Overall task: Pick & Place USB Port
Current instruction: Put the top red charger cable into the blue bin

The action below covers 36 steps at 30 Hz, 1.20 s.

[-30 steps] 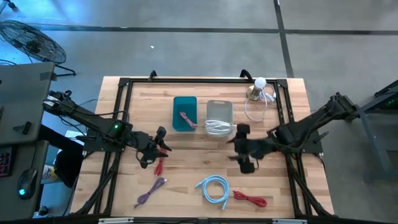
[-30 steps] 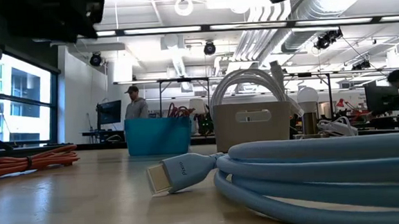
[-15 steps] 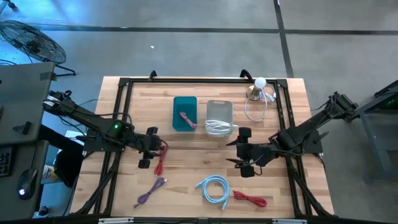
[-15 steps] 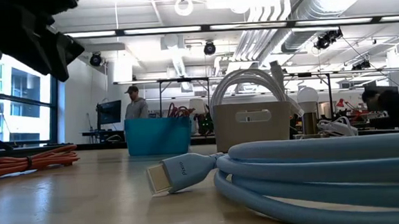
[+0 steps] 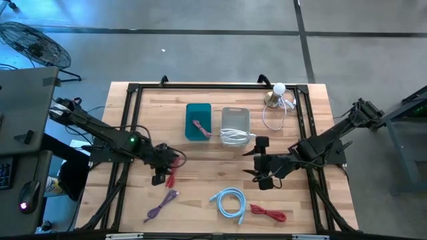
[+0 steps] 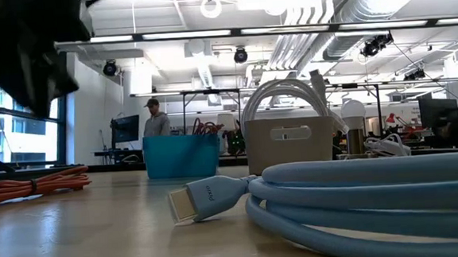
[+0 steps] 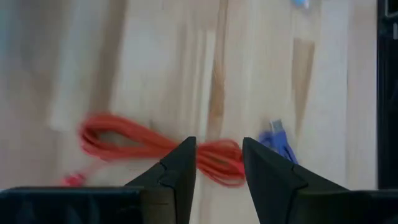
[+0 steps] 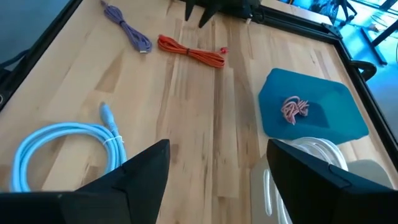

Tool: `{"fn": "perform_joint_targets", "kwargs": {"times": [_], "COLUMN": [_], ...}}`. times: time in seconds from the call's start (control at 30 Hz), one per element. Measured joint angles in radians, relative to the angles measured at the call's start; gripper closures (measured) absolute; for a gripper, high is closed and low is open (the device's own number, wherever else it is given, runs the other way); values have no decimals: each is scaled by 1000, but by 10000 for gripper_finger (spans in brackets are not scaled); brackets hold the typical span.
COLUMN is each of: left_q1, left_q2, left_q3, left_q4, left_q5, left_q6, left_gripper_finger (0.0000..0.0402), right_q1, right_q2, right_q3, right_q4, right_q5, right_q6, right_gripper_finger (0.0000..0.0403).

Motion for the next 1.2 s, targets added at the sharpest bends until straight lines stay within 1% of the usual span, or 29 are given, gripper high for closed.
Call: {"fn": "perform_joint_targets", "kwargs": {"times": [0.03, 0.13, 0.37, 0.63, 0.83, 0.97, 1.1, 1.2], "left_q1": [0, 0, 0, 1, 1, 12, 43, 69], "left_q2": [15, 47, 81, 126, 167, 204, 247, 284], "left_q3": [0, 0, 0, 0, 0, 0, 0, 0], "left_q4": [-5, -2, -33, -43, -40, 2, 61, 105], "left_q5": [19, 34, -39, -30, -14, -15, -8, 27], "left_q6": [-27, -88, -260, -384, -426, -432, -405, -369], "left_gripper_finger": [273, 273, 273, 272, 272, 272, 272, 272], "right_q1": [0, 0, 0, 0, 0, 0, 0, 0], "right_q2": [0, 0, 0, 0, 0, 0, 0, 0], "right_q3": [0, 0, 0, 0, 0, 0, 0, 0], "right_q4": [0, 0, 0, 0, 0, 0, 0, -3], "right_q5": [-3, -22, -53, -53, -61, -75, -76, -84], "right_q6": [-6, -10, -26, -43, -49, -51, -54, -53], "right_gripper_finger": [141, 141, 141, 142, 142, 142, 142, 142]}}
